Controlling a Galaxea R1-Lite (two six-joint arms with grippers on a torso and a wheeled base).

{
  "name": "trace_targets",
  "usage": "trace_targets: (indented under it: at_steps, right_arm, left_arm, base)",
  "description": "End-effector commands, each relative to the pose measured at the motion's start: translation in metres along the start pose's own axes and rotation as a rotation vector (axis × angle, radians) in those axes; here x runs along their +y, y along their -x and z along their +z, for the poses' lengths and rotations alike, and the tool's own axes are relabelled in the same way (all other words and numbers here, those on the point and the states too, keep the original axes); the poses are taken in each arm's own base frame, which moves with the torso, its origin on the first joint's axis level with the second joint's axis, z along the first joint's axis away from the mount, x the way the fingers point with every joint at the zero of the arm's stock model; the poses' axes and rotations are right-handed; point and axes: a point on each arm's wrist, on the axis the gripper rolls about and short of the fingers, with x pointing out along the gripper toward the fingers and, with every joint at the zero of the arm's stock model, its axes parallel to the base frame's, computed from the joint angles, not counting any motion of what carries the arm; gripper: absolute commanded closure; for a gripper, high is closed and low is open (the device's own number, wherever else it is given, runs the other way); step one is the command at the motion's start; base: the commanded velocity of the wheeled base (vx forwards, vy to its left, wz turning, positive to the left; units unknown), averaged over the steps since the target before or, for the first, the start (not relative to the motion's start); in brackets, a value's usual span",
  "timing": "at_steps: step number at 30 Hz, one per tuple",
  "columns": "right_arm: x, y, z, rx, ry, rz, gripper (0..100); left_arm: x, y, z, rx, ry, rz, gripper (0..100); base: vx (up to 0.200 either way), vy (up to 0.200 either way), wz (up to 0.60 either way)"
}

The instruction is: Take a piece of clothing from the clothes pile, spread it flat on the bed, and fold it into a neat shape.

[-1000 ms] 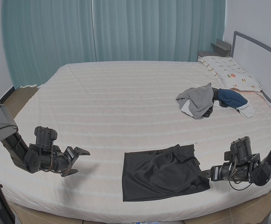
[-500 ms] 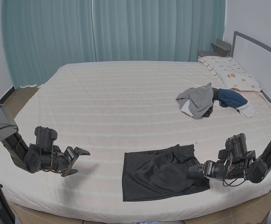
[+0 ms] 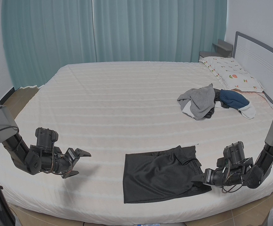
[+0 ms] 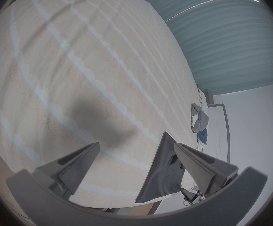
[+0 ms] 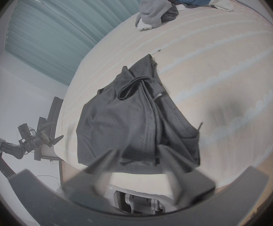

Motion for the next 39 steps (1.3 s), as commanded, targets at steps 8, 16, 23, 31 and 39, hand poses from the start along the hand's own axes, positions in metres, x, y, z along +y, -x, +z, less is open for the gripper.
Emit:
trace_targets:
  at_steps: [8,16,23,31,39]
  right_arm:
    - [-0.027,0.018,-0.005,-0.005,0.01,-0.071,100]
    - [-0.026,0.027,-0.005,-0.021,0.033,-0.066,100]
    - [-0.03,0.028,-0.011,0.001,0.099,-0.085,0]
    - [-0.01,0.036,0.016,-0.126,0.133,-0.004,0]
    - [0.045,-0.017,0.037,-0.109,0.012,0.155,0]
  left_arm:
    - [0.0,0.0,0.0,0.001,0.0,0.0,0]
    - [0.0,0.0,0.0,0.002,0.001,0.002,0]
    - [0.0,0.0,0.0,0.001,0.0,0.001,0]
    - [0.0,0.0,0.0,0.001,0.0,0.001,0]
    - [0.0,0.0,0.0,0.001,0.0,0.001,0]
  base:
    - [0.0,0.0,0.0]
    - [0.0,0.0,0.0]
    - [0.0,0.0,0.0]
    - [0.0,0.0,0.0]
    - [0.0,0.0,0.0]
